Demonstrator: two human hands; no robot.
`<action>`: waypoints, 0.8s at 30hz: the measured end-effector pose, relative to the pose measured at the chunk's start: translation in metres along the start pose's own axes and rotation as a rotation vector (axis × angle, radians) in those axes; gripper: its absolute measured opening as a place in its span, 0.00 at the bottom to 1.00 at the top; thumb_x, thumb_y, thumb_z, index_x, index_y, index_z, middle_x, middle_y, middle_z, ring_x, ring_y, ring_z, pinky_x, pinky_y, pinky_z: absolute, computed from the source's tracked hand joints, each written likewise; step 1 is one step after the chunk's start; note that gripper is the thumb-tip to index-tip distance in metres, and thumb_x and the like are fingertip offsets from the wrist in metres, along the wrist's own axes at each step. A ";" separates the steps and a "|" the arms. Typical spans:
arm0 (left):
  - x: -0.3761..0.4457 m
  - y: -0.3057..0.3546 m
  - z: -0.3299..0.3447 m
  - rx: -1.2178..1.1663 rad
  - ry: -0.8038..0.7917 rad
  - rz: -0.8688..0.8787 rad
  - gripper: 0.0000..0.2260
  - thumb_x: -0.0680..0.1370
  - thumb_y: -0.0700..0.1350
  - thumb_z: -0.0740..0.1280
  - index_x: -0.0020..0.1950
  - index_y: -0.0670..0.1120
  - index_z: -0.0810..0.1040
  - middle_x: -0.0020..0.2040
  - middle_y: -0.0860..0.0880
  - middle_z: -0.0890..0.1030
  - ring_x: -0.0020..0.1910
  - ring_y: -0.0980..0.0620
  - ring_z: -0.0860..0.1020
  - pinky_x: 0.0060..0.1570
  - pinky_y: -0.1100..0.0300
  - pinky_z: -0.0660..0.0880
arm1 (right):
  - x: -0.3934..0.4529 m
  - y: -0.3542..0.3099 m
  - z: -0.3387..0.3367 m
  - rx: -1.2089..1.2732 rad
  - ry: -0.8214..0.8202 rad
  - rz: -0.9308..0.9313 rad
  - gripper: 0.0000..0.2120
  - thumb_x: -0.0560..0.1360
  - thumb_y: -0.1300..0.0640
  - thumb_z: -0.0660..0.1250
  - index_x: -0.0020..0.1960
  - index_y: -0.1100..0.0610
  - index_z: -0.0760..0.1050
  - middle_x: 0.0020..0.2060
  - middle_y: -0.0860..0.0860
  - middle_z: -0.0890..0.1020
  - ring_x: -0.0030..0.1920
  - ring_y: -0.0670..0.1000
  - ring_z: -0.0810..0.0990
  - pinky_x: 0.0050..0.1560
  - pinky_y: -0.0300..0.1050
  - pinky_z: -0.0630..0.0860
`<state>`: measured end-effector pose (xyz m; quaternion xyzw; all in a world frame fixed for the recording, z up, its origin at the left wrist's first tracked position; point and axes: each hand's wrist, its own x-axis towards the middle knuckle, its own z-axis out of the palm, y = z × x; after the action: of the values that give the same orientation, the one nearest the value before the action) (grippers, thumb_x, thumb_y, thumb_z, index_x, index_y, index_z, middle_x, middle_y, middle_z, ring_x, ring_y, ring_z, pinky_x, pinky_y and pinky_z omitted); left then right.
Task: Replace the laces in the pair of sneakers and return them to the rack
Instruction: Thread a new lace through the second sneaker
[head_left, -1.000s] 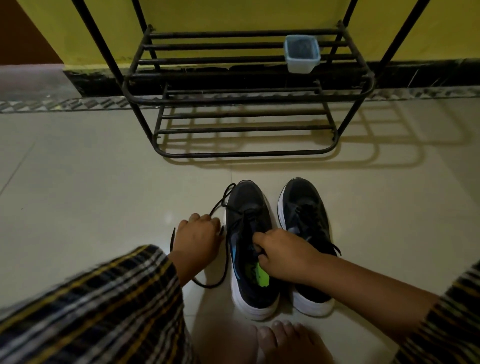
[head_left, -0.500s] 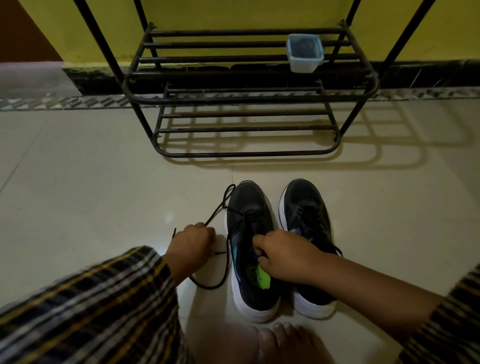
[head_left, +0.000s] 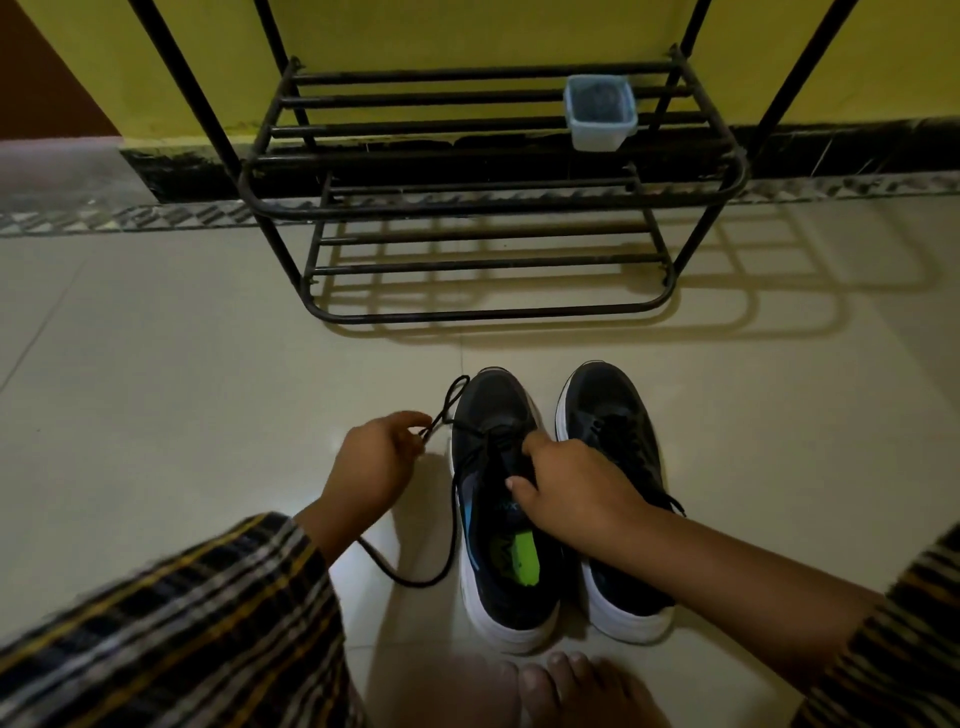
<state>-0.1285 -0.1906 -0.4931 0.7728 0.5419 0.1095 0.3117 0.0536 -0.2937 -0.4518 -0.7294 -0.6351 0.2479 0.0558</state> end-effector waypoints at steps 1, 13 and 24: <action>0.002 0.006 -0.003 -0.061 0.015 -0.001 0.13 0.78 0.35 0.59 0.52 0.49 0.81 0.41 0.50 0.82 0.43 0.51 0.80 0.44 0.63 0.74 | 0.002 0.002 0.001 0.020 -0.017 0.016 0.11 0.78 0.49 0.60 0.44 0.57 0.68 0.35 0.53 0.74 0.40 0.57 0.77 0.35 0.44 0.71; -0.006 0.049 0.002 -0.260 -0.253 0.056 0.03 0.72 0.43 0.73 0.45 0.48 0.84 0.40 0.54 0.83 0.40 0.63 0.80 0.43 0.72 0.74 | 0.003 0.010 0.006 0.073 -0.110 -0.059 0.18 0.77 0.53 0.61 0.30 0.52 0.60 0.29 0.47 0.67 0.35 0.52 0.70 0.36 0.42 0.64; -0.004 0.058 0.009 -0.028 -0.212 -0.022 0.04 0.73 0.43 0.70 0.42 0.46 0.85 0.41 0.50 0.84 0.43 0.53 0.81 0.45 0.60 0.77 | 0.000 0.014 0.007 0.066 -0.095 -0.072 0.15 0.78 0.55 0.59 0.33 0.56 0.62 0.30 0.50 0.68 0.36 0.55 0.72 0.35 0.43 0.61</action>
<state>-0.0807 -0.2103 -0.4646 0.7697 0.5126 0.0312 0.3793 0.0629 -0.2977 -0.4633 -0.6914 -0.6542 0.3011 0.0584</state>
